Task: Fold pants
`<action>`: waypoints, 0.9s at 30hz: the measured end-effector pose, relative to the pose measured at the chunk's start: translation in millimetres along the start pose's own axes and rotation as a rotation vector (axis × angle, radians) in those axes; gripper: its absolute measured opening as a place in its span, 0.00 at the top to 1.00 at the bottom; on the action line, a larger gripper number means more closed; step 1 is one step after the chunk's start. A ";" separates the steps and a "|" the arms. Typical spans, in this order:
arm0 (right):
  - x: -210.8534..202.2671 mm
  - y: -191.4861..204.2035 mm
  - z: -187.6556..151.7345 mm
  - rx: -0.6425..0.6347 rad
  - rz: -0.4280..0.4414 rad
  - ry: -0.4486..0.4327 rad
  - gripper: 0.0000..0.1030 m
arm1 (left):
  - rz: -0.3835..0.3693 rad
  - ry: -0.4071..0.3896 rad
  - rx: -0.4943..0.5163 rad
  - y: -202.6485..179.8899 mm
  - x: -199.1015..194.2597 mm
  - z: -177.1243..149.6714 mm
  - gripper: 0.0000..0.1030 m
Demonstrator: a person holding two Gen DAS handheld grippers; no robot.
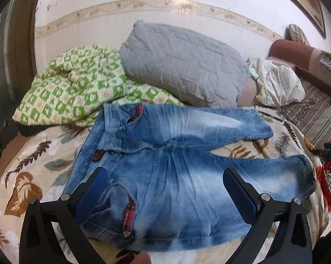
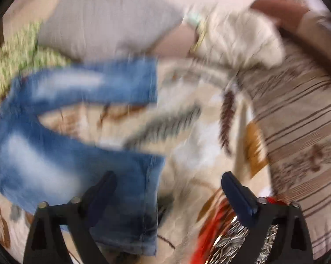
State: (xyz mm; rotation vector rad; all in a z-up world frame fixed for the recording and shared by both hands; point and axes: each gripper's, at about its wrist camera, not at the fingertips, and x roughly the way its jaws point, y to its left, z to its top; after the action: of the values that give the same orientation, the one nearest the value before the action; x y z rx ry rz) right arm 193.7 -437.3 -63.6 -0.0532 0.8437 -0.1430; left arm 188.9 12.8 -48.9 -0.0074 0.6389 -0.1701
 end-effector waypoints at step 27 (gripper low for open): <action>-42.5 35.8 -95.3 0.421 0.402 0.112 0.05 | 0.110 0.233 -0.172 88.3 -9.1 -12.4 0.00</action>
State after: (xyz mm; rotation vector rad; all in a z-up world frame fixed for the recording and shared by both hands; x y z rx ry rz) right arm 98.4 -394.7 -99.1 0.5214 0.9051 0.0576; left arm 188.1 101.9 -58.6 -0.1190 0.8824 -0.0087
